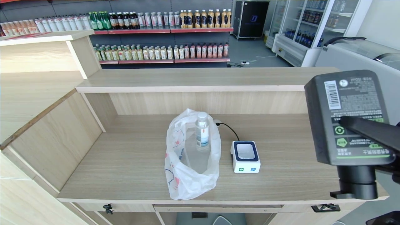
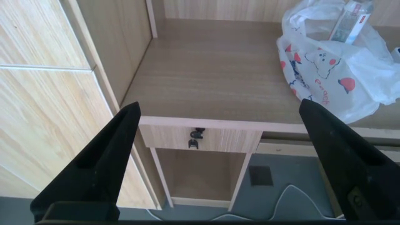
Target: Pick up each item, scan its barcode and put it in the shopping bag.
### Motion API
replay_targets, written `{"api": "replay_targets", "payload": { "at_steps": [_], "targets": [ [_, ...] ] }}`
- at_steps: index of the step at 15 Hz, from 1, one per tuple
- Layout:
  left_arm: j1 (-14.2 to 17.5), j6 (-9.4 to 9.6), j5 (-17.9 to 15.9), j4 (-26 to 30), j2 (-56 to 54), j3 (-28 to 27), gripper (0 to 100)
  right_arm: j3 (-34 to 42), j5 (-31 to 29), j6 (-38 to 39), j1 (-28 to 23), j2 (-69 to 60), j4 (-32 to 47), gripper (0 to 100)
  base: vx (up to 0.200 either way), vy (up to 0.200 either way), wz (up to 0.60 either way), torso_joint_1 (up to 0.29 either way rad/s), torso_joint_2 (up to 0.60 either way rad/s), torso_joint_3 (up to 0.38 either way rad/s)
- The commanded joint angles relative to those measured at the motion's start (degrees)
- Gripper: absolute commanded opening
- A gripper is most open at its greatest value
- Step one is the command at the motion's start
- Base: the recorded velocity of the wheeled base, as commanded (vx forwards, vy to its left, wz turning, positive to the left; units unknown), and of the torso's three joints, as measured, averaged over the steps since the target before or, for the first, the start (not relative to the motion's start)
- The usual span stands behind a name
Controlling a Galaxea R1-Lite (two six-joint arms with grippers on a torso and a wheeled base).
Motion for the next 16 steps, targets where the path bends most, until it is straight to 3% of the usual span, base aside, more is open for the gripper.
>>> {"api": "replay_targets", "payload": {
  "at_steps": [1,4,9,16],
  "targets": [
    [0.01,-0.02,0.02,0.0,-0.02,0.0,100,0.8,-1.09,-0.76,3.18,-4.93,0.44,0,0.0,0.0,0.0,0.0,0.0,0.0],
    [0.01,-0.02,0.02,0.0,-0.02,0.0,100,1.42,-1.18,-4.63,7.4,-5.98,1.32,0,0.0,0.0,0.0,0.0,0.0,0.0],
    [0.01,-0.02,0.02,0.0,-0.02,0.0,100,1.68,-1.53,-10.34,9.69,-5.98,7.21,0,0.0,0.0,0.0,0.0,0.0,0.0],
    [0.01,-0.02,0.02,0.0,-0.02,0.0,100,1.42,-1.62,-10.17,12.94,-7.04,10.28,0,0.0,0.0,0.0,0.0,0.0,0.0]
  ]
}}
